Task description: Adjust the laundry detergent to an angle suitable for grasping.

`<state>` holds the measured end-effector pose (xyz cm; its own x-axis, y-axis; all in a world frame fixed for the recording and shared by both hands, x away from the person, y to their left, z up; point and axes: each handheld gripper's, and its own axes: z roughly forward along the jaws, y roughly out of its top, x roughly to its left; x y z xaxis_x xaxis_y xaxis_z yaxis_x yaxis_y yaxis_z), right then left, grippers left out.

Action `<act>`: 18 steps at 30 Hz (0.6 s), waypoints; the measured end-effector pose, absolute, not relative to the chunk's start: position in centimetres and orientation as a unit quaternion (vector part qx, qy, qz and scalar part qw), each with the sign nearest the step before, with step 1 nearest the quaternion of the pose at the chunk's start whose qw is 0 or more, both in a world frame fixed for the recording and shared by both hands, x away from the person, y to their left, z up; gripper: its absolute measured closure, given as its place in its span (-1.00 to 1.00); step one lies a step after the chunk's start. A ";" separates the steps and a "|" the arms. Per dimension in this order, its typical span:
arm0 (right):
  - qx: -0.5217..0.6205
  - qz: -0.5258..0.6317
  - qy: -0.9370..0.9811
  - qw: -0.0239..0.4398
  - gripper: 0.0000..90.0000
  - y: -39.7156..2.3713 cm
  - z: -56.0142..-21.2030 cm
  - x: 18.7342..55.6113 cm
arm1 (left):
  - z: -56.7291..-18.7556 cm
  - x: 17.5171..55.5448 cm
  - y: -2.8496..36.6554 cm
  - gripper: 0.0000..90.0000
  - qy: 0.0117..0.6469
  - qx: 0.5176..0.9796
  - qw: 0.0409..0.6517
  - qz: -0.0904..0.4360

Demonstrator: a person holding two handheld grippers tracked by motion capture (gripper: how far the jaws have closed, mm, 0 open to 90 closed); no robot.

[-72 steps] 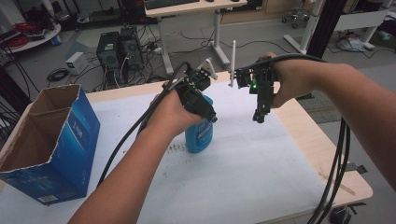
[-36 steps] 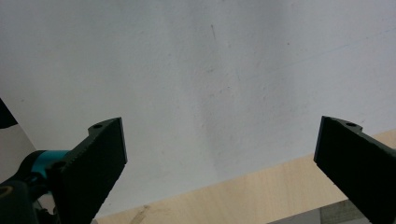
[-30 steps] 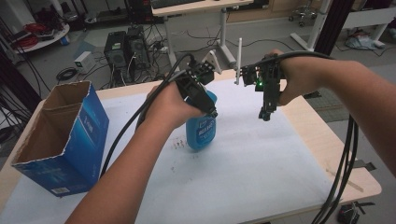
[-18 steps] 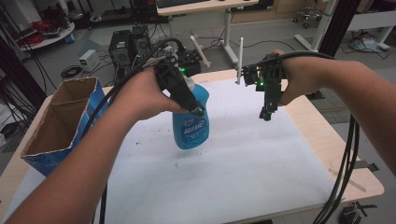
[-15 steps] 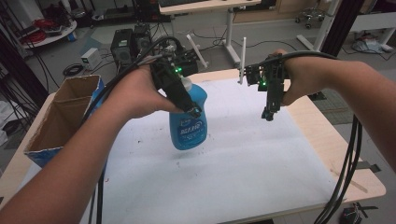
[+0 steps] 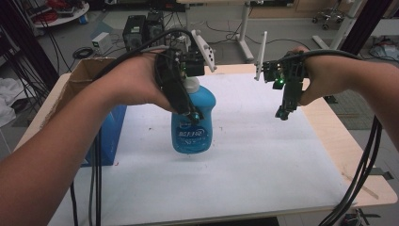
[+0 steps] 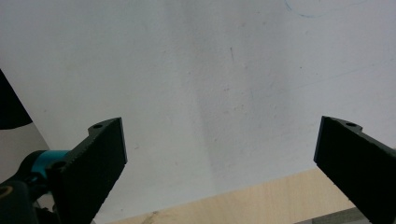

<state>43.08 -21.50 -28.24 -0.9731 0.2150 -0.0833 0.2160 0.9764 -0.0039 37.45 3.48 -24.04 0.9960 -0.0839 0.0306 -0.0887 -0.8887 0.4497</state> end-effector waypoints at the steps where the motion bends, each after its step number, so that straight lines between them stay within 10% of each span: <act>1: 0.107 -0.009 0.993 0.040 -0.96 -21.4 -28.3 43.1 | -24.2 37.2 3.6 -0.14 -0.058 0.972 0.228 0.003; 18: 0.098 -0.009 0.994 0.042 -0.96 -20.7 -28.4 42.8 | -27.0 35.8 5.1 -0.14 -0.217 0.946 0.242 -0.012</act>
<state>42.79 -20.67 -28.42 -0.9771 0.1950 -0.0849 0.1966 0.9804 -0.0105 35.85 5.11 -27.02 0.9056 -0.4159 0.0827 -0.4046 -0.7889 0.4625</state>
